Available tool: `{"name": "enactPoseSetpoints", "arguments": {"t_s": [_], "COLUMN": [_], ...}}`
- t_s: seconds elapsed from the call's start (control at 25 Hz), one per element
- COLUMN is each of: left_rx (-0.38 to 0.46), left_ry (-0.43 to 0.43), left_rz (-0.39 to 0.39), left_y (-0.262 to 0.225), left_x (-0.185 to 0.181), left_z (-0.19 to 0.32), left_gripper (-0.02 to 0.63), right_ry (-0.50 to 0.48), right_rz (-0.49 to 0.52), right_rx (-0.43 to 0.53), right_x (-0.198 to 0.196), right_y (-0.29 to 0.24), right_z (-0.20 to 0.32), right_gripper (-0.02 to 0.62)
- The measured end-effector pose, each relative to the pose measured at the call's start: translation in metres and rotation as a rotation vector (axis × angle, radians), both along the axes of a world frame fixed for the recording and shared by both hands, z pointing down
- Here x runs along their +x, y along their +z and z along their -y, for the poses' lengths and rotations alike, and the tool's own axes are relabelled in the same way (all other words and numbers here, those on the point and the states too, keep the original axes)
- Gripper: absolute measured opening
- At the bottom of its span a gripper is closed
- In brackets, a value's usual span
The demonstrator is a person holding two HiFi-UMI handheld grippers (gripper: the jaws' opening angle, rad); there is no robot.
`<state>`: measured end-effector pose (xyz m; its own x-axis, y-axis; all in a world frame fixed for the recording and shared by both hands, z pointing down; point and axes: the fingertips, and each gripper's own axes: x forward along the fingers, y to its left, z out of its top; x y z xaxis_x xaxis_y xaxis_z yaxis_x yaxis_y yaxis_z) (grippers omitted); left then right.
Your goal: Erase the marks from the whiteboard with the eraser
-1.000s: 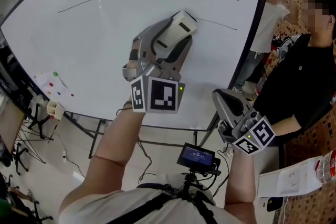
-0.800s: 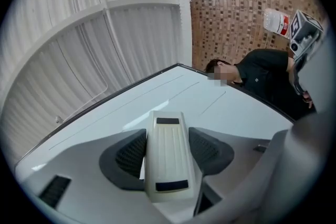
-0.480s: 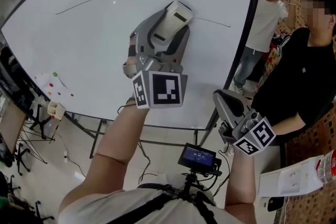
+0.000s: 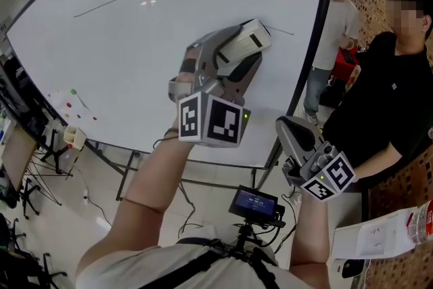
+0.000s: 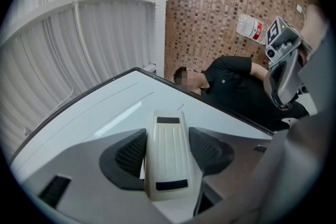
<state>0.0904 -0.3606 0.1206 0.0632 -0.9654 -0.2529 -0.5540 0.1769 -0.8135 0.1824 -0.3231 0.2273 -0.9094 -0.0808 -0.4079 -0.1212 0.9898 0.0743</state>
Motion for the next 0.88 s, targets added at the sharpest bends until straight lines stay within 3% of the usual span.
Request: {"name": "enactPoseSetpoints", "arguments": {"t_s": [0.2, 0.4, 0.52, 0.76, 0.88], "left_rx": [0.110, 0.195, 0.184, 0.110, 0.148], "left_ry": [-0.109, -0.134, -0.068, -0.055, -0.044], "left_rz": [-0.086, -0.146, -0.117, -0.050, -0.066], "left_y": [-0.014, -0.032, -0.025, -0.008, -0.018], "left_x": [-0.037, -0.052, -0.039, -0.022, -0.029], "left_z": [-0.016, -0.013, -0.002, 0.006, 0.001], "left_gripper": [0.282, 0.281, 0.281, 0.281, 0.284], "right_ry": [-0.003, 0.001, 0.002, -0.009, -0.023], "right_rz": [-0.004, -0.001, -0.008, -0.014, -0.009], "right_rx": [-0.016, 0.008, 0.006, 0.001, 0.017], "right_x": [0.002, 0.003, 0.002, 0.000, -0.003], "right_y": [0.005, 0.001, 0.003, 0.007, 0.003], "right_z": [-0.002, 0.008, 0.008, 0.006, 0.005], "right_gripper": [0.015, 0.015, 0.015, 0.015, 0.015]}}
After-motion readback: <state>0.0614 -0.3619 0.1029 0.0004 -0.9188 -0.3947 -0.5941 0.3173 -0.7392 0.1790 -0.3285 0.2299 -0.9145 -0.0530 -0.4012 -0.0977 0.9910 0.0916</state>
